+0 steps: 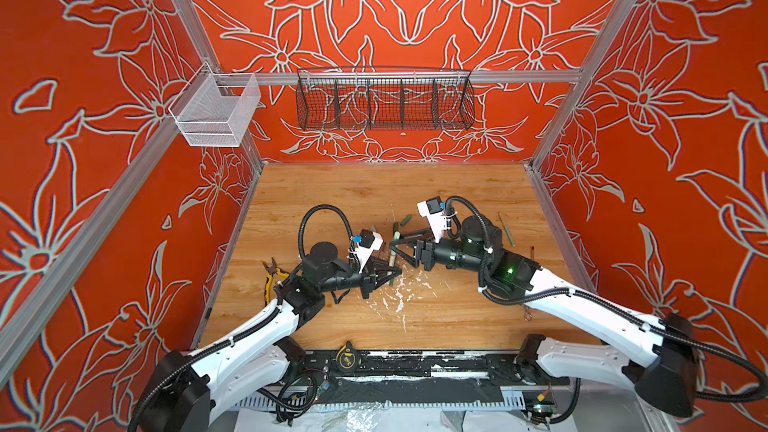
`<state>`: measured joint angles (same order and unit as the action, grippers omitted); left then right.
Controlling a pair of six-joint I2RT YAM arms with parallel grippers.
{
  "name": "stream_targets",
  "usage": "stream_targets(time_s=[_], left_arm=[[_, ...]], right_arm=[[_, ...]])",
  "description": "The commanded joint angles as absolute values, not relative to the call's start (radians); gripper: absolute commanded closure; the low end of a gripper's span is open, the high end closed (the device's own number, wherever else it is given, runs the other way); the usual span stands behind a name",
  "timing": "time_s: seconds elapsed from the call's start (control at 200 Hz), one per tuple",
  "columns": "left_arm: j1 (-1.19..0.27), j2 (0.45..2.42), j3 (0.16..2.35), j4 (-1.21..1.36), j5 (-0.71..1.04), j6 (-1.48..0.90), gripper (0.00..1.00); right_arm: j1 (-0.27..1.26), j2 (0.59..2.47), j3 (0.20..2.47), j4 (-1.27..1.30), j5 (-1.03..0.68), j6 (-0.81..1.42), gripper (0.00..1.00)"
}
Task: Insert the pens into the pen caps
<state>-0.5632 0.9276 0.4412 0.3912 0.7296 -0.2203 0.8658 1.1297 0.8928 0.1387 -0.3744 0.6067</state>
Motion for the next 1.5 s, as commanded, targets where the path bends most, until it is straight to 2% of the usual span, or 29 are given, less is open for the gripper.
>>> stream_targets(time_s=[0.0, 0.33, 0.721, 0.906, 1.151, 1.496], left_arm=[[-0.568, 0.911, 0.431, 0.405, 0.755, -0.205, 1.0], [-0.569, 0.901, 0.43, 0.396, 0.747, -0.205, 1.0], [-0.569, 0.884, 0.428, 0.391, 0.732, -0.205, 1.0], [-0.569, 0.869, 0.43, 0.383, 0.708, -0.203, 1.0], [-0.569, 0.832, 0.435, 0.379, 0.68, -0.205, 1.0], [-0.568, 0.796, 0.457, 0.37, 0.684, -0.186, 1.0]], right_arm=[[0.87, 1.141, 0.938, 0.167, -0.366, 0.598, 0.48], [0.87, 1.167, 0.951, 0.184, -0.389, 0.609, 0.57], [0.87, 1.166, 0.943, 0.163, -0.375, 0.618, 0.74], [0.87, 1.177, 0.957, 0.128, -0.371, 0.623, 0.8], [0.871, 1.188, 0.938, 0.107, -0.379, 0.647, 1.0], [0.924, 1.209, 0.896, 0.147, -0.426, 0.629, 1.0]])
